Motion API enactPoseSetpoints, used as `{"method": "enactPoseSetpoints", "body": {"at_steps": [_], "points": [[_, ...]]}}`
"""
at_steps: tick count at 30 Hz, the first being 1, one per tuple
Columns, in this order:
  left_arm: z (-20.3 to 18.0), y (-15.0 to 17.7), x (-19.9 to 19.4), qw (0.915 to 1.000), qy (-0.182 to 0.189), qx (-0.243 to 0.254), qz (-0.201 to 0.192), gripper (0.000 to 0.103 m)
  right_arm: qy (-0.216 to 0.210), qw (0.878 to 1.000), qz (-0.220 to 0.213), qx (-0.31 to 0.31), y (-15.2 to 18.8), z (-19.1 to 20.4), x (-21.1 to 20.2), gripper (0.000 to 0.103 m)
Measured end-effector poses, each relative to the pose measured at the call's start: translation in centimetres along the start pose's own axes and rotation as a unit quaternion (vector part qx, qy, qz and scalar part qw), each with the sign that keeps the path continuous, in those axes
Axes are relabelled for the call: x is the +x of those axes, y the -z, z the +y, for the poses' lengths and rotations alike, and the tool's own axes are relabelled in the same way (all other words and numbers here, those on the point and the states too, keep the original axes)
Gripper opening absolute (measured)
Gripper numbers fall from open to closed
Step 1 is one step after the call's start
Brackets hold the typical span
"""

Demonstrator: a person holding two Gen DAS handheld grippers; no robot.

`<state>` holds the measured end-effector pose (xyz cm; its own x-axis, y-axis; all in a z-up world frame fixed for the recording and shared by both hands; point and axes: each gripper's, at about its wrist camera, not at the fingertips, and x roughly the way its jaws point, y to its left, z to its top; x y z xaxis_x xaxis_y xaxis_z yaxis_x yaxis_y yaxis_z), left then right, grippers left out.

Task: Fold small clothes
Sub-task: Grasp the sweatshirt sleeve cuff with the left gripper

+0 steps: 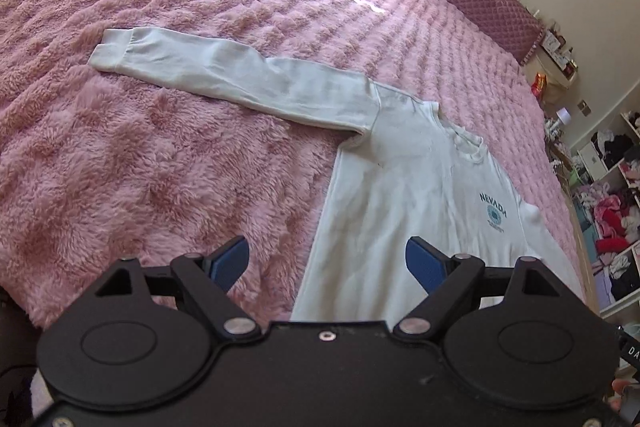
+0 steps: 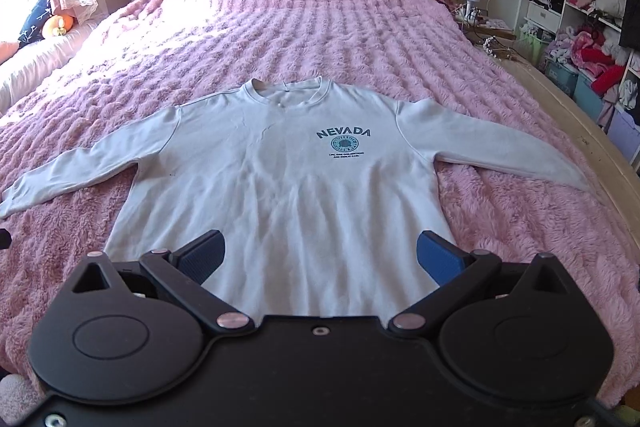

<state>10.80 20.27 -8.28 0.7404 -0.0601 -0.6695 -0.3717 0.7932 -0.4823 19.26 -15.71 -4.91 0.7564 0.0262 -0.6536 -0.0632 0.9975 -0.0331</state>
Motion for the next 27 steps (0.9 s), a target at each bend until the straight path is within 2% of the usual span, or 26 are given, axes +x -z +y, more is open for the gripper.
{"method": "enactPoseSetpoints", "body": {"at_steps": [2,4,7,9,11,13,15,18,21,27], "points": [[3.2,-2.8,2.4,0.9992,0.006,-0.029,-0.027,0.087,-0.001,1.0,0.014,0.014,-0.6,0.8,2.8,0.103],[5.9,-5.2,4.8,0.9972,-0.007,-0.049,-0.056,0.087,0.006,0.999,0.024,0.023,-1.1,1.7,5.3,0.103],[10.6,-8.7,8.5,0.9913,0.001,-0.08,-0.104,0.087,0.022,0.999,0.036,0.026,-1.7,2.9,8.6,0.103],[13.5,-10.4,10.7,0.9852,0.012,-0.123,-0.119,0.086,0.032,0.998,0.044,0.026,-2.2,3.7,10.7,0.103],[16.8,-11.8,13.2,0.9712,0.035,-0.198,-0.127,0.086,0.034,0.998,0.051,0.023,-2.5,4.3,11.9,0.103],[19.7,-12.3,15.7,0.9487,0.077,-0.275,-0.135,0.086,0.04,0.998,0.055,0.017,-2.9,5.0,12.9,0.103],[21.3,-12.7,17.7,0.9306,0.095,-0.32,-0.151,0.086,0.041,0.998,0.057,0.007,-3.2,5.8,13.8,0.103],[22.5,-13.2,19.9,0.9112,0.11,-0.357,-0.174,0.086,0.038,0.997,0.063,0.006,-3.6,6.6,15.0,0.103],[22.6,-13.6,21.5,0.902,0.112,-0.37,-0.193,0.086,0.037,0.997,0.073,0.003,-3.5,7.2,16.2,0.103],[22.9,-15.1,23.0,0.8933,0.122,-0.381,-0.204,0.083,0.033,0.995,0.095,-0.012,-2.6,8.6,17.9,0.103]]}}
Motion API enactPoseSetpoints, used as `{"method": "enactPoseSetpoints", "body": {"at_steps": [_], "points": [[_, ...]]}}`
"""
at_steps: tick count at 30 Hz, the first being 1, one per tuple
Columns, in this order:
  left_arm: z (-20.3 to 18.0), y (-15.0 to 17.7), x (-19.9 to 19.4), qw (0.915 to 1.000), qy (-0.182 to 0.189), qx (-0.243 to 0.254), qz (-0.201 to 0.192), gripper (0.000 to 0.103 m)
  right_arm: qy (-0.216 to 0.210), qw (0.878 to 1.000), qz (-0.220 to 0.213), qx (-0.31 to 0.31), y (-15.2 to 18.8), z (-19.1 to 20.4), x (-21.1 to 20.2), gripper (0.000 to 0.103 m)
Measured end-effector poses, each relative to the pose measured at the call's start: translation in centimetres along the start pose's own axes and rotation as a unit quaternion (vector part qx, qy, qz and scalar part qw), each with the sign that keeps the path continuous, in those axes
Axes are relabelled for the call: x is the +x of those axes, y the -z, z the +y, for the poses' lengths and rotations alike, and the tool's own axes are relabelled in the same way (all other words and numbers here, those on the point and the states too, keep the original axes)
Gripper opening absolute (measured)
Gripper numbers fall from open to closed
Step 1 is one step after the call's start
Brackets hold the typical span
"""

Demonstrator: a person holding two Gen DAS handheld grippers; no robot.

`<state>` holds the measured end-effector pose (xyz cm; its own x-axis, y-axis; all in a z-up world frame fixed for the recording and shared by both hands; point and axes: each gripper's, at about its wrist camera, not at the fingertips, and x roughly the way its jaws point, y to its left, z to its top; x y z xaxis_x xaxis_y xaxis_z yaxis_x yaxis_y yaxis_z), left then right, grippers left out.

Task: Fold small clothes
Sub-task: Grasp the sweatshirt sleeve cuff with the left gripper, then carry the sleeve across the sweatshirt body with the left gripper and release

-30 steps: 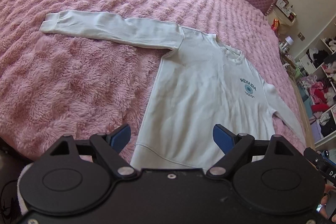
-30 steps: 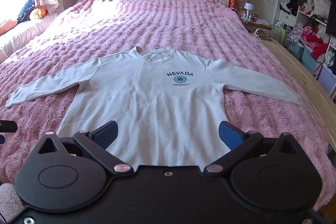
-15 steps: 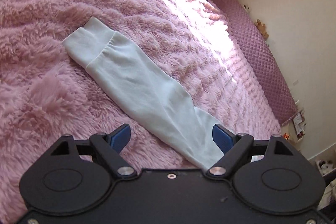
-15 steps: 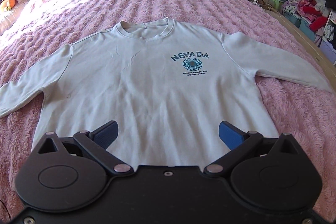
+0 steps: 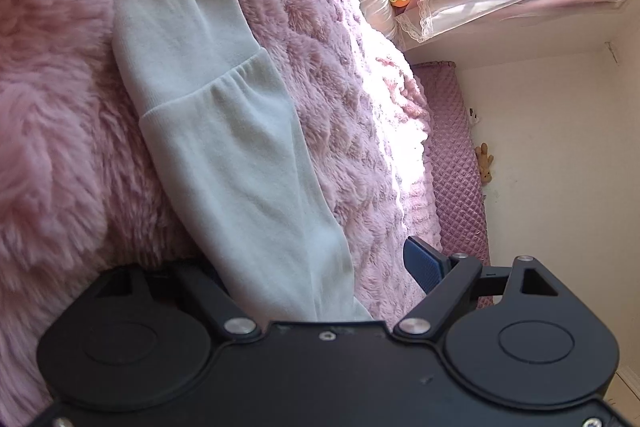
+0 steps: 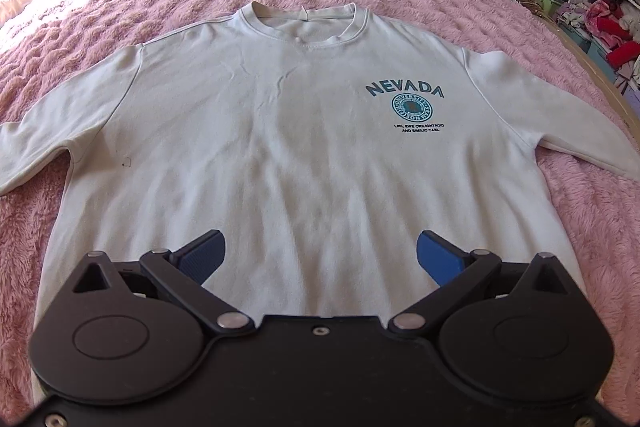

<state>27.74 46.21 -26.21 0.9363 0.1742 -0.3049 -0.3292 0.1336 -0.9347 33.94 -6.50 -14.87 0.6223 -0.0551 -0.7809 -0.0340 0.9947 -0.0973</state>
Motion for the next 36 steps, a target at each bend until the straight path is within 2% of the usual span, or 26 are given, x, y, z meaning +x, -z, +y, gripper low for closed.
{"method": "enactPoseSetpoints", "body": {"at_steps": [4,7,10,14,15,16,17,20,23,25,27,29,32,33,34,36], "points": [[0.7,0.4,-1.0,0.9998,0.015,-0.011,-0.008,0.082,-0.008,1.0,0.01,-0.005,0.6,0.5,0.3,0.103],[1.1,0.5,-2.3,0.9993,0.017,-0.015,-0.03,0.082,-0.01,1.0,0.016,-0.009,0.8,0.6,0.6,0.103],[1.3,-0.2,-3.1,0.9967,0.004,-0.039,-0.071,0.082,-0.008,1.0,0.016,-0.017,1.0,0.7,0.5,0.103],[1.1,-0.9,-2.9,0.9942,-0.016,-0.036,-0.1,0.077,-0.01,1.0,0.014,-0.012,1.2,0.1,0.7,0.103],[0.5,-1.0,-2.9,0.9941,-0.031,-0.021,-0.101,0.051,-0.01,1.0,0.015,-0.01,1.2,-0.1,0.8,0.103],[-0.1,-1.0,-2.5,0.9947,-0.043,0.001,-0.093,0.001,-0.009,1.0,0.018,-0.009,1.2,-0.3,1.0,0.103],[-0.7,-1.0,-2.2,0.9953,-0.051,0.019,-0.08,0.001,-0.009,1.0,0.021,-0.006,1.3,-0.5,1.2,0.103],[-3.2,-0.1,-2.7,0.996,-0.002,0.06,-0.066,0.0,-0.007,1.0,0.023,0.004,1.5,-1.6,1.5,0.103],[-7.8,2.0,-2.3,0.9917,0.046,0.116,-0.029,0.0,-0.004,1.0,0.023,0.02,1.5,-3.3,1.6,0.103],[-11.3,4.5,-1.6,0.9859,0.094,0.138,0.007,0.0,0.0,0.999,0.021,0.032,1.5,-4.8,1.6,0.103],[-15.0,8.3,-0.6,0.9752,0.144,0.158,0.056,0.0,0.006,0.999,0.018,0.042,1.4,-6.3,1.5,0.103],[-18.7,13.7,0.9,0.9595,0.193,0.169,0.116,0.0,0.01,0.998,0.014,0.054,1.4,-7.9,1.3,0.103],[-22.2,22.3,2.7,0.9345,0.241,0.171,0.199,0.0,0.02,0.997,0.008,0.078,1.5,-10.6,0.9,0.103],[-22.8,24.7,3.2,0.9277,0.25,0.169,0.22,0.0,0.022,0.996,0.007,0.088,1.6,-11.7,0.8,0.103],[-23.5,28.2,3.9,0.9171,0.26,0.173,0.248,0.001,0.025,0.995,0.007,0.096,1.7,-12.7,0.7,0.103],[-23.9,34.4,5.4,0.9006,0.26,0.185,0.295,0.001,0.031,0.994,0.006,0.108,2.0,-14.5,0.6,0.103]]}}
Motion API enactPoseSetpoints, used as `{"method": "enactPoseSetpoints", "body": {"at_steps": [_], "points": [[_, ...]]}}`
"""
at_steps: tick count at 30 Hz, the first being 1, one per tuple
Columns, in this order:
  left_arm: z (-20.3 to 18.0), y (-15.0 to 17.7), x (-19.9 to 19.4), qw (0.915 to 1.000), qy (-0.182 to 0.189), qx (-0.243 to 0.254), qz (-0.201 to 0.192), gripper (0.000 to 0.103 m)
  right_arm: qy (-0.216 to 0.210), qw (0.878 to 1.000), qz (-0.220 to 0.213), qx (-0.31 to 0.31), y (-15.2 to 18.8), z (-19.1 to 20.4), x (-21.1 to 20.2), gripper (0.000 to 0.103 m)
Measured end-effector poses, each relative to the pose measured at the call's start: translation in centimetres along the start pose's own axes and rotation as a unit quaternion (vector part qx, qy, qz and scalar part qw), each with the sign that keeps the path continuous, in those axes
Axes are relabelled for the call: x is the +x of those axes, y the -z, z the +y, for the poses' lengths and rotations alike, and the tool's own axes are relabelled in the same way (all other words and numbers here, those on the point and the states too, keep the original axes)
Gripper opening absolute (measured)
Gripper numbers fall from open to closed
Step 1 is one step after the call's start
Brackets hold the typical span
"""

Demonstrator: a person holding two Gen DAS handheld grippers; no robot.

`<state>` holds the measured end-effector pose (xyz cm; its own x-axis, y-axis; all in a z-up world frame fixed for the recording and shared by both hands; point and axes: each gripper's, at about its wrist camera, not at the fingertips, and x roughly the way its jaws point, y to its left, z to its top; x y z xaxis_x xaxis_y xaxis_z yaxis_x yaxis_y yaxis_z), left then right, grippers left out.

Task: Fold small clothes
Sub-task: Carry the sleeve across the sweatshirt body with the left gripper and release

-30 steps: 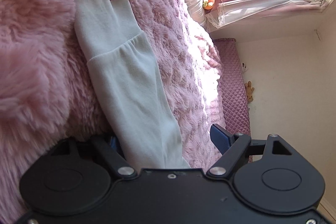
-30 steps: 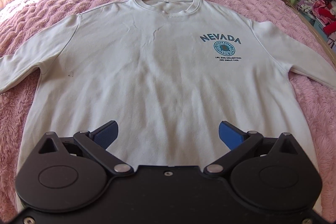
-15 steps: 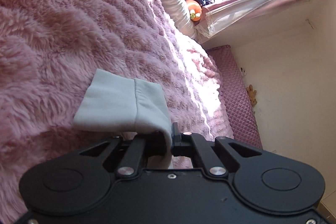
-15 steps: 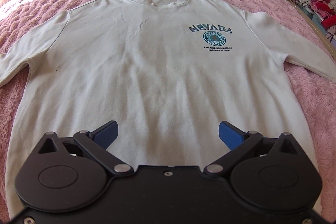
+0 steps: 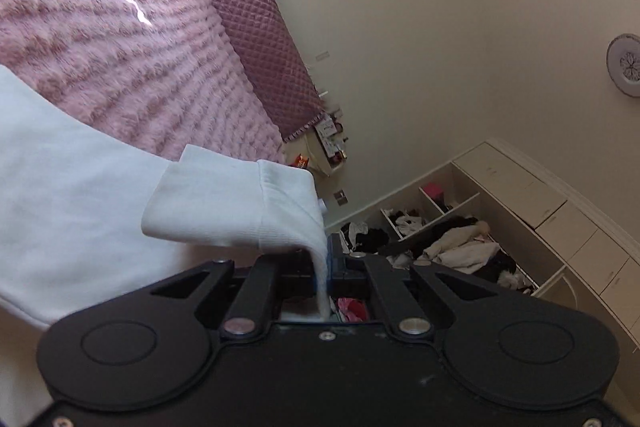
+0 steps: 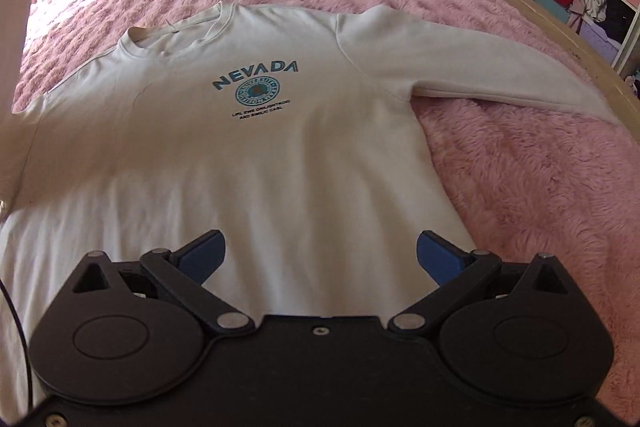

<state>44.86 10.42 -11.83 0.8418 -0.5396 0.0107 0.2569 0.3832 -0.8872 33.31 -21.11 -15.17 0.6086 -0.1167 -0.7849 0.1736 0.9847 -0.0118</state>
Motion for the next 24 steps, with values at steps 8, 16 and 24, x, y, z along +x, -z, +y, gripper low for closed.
{"method": "enactPoseSetpoints", "body": {"at_steps": [8,16,24], "points": [[4.1,9.0,5.2,0.9885,-0.065,-0.022,0.135,0.053,-0.044,0.998,-0.021,0.036,-0.6,-5.3,1.6,0.102],[7.8,-0.7,-3.3,0.9932,-0.075,-0.03,0.083,0.054,-0.19,0.978,-0.044,0.07,-2.0,-1.9,5.0,0.095],[2.4,4.4,5.6,0.9789,-0.04,0.057,0.192,0.062,-0.147,0.986,-0.074,0.003,-0.7,1.4,3.2,0.095]]}}
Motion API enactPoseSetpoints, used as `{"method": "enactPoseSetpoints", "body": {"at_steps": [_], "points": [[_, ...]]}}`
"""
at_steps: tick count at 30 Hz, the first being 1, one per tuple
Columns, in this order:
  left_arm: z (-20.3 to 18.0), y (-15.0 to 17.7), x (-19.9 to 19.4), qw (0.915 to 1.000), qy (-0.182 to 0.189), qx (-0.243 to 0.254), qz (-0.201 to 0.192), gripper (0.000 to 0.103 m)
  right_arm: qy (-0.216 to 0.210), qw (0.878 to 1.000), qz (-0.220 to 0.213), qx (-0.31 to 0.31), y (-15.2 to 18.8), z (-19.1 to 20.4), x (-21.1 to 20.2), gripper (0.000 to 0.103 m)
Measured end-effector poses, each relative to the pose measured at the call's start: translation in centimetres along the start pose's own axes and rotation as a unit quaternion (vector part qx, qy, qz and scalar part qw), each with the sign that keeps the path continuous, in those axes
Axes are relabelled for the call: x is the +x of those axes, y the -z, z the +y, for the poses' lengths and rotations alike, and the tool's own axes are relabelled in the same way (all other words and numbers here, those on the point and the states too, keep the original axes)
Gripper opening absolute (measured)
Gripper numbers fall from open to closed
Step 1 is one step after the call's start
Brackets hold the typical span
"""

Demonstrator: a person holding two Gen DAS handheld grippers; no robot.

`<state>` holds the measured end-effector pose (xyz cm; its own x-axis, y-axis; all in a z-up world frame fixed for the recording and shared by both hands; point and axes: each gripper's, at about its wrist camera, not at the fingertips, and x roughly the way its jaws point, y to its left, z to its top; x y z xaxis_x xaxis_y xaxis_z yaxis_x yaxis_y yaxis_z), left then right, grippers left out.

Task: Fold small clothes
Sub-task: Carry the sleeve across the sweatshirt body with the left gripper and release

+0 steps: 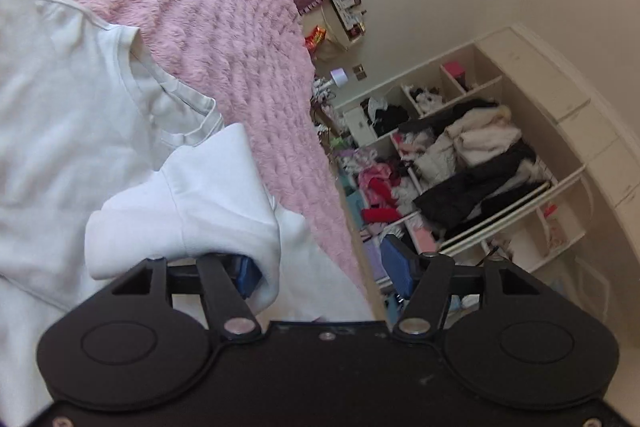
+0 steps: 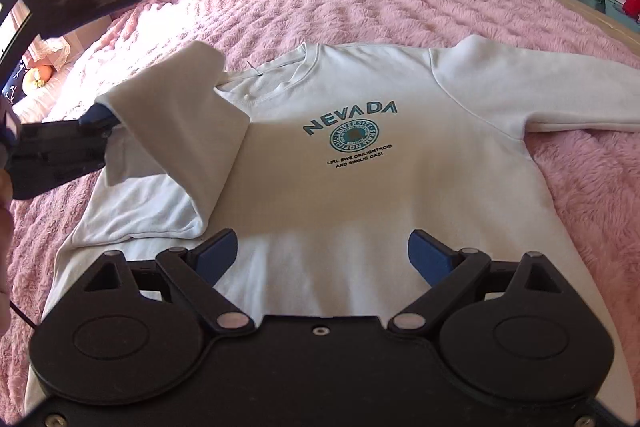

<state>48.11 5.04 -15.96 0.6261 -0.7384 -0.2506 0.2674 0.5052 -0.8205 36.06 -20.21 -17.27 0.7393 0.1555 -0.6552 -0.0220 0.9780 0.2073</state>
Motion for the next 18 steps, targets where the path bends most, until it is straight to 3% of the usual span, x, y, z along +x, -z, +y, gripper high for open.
{"method": "enactPoseSetpoints", "body": {"at_steps": [1,2,4,9,11,12,14,16,18], "points": [[-2.0,0.5,2.2,0.9971,-0.028,0.064,0.031,0.062,0.012,1.0,0.006,0.004,0.0,-0.6,-0.2,0.095],[-4.5,1.7,4.7,0.9854,-0.065,0.143,0.064,0.062,0.024,1.0,0.011,0.01,0.0,-1.5,-0.6,0.095],[-6.9,3.7,8.0,0.9604,-0.1,0.238,0.104,0.062,0.044,0.999,0.016,0.02,0.2,-3.3,-1.3,0.095],[-7.0,7.0,11.6,0.9272,-0.132,0.321,0.14,0.063,0.113,0.992,0.02,0.045,0.8,-7.7,-2.5,0.095],[-5.8,7.9,12.6,0.9081,-0.153,0.35,0.172,0.063,0.133,0.99,0.005,0.053,0.8,-9.0,-3.2,0.095],[-5.2,8.3,12.7,0.9029,-0.161,0.355,0.181,0.063,0.146,0.988,-0.007,0.055,0.6,-9.5,-3.5,0.095],[-2.7,9.1,13.0,0.904,-0.155,0.344,0.201,0.063,0.142,0.988,-0.034,0.055,-0.2,-10.3,-4.1,0.095],[-1.4,9.9,12.0,0.91,-0.145,0.335,0.197,0.063,0.116,0.991,-0.047,0.044,-1.7,-10.2,-4.0,0.095],[-1.1,11.2,10.9,0.9085,-0.148,0.346,0.182,0.063,0.078,0.995,-0.061,0.0,-3.9,-8.6,-3.5,0.095]]}}
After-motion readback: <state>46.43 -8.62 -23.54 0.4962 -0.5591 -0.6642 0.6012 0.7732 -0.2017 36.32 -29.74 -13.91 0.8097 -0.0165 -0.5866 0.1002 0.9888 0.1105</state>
